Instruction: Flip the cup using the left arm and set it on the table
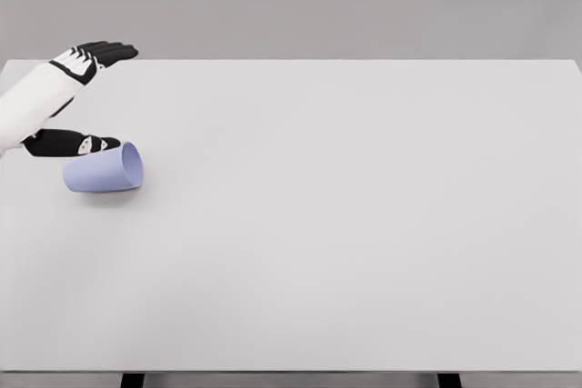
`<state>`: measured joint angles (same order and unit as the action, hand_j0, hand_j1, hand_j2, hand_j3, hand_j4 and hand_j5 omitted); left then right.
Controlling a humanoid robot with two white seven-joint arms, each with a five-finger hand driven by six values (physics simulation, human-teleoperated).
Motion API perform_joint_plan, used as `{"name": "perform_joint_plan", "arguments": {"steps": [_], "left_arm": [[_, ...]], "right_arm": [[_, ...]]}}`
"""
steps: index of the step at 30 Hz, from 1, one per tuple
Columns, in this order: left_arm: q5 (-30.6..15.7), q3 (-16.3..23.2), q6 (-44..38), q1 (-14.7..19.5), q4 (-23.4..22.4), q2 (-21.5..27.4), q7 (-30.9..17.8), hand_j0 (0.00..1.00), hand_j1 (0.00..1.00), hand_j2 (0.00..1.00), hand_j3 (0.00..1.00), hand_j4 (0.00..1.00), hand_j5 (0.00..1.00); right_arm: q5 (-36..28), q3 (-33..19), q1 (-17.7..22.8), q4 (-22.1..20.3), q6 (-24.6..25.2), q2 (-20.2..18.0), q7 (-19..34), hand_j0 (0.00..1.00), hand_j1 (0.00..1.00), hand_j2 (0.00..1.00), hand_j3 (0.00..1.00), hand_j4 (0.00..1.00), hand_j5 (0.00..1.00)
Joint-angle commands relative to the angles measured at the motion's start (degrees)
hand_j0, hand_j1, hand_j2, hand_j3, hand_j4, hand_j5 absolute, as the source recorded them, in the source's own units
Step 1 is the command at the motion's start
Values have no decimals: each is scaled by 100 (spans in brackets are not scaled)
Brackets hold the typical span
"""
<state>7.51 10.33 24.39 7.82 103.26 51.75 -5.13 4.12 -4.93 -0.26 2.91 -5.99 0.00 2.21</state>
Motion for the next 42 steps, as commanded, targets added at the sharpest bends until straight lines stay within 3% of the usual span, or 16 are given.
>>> {"name": "perform_joint_plan", "arguments": {"steps": [1, 8, 13, 22, 26, 29, 33, 38, 42], "left_arm": [[-22, 4, 154, 0, 1, 28, 3, 100, 100, 100, 100, 100, 100], [-22, 13, 180, -184, 1, 63, 3, 100, 100, 100, 100, 100, 100], [-30, 22, 180, -193, 1, 414, 3, 100, 100, 100, 100, 100, 100], [-30, 22, 495, -378, 1, 415, 3, 100, 100, 100, 100, 100, 100], [-355, 13, 629, -422, 1, 546, 38, 100, 100, 100, 100, 100, 100], [-724, 22, 550, -720, 1, 555, 47, 100, 100, 100, 100, 100, 100], [-918, 347, -689, -729, 10, 590, 30, 100, 100, 100, 100, 100, 100], [-927, 364, -1322, -712, 10, 555, -5, 100, 100, 100, 100, 100, 100], [-918, 628, -1735, -589, 10, 538, -58, 100, 100, 100, 100, 100, 100]], "right_arm": [[19, 1, 0, -10, -25, 0, 8, 100, 100, 100, 100, 100, 100], [2, 1, 0, 25, 11, 0, -1, 100, 100, 100, 100, 100, 100], [2, 1, 0, 34, 11, 0, -1, 100, 100, 100, 100, 100, 100], [2, 1, 0, 25, 11, 0, -1, 100, 100, 100, 100, 100, 100], [2, 1, 0, 25, 11, 0, -1, 100, 100, 100, 100, 100, 100], [2, 1, 0, 25, 11, 0, -1, 100, 100, 100, 100, 100, 100], [2, 1, 0, 25, 11, 0, -1, 100, 100, 100, 100, 100, 100], [2, 1, 0, 25, 11, 0, -1, 100, 100, 100, 100, 100, 100], [2, 1, 0, 25, 11, 0, -1, 100, 100, 100, 100, 100, 100]]}}
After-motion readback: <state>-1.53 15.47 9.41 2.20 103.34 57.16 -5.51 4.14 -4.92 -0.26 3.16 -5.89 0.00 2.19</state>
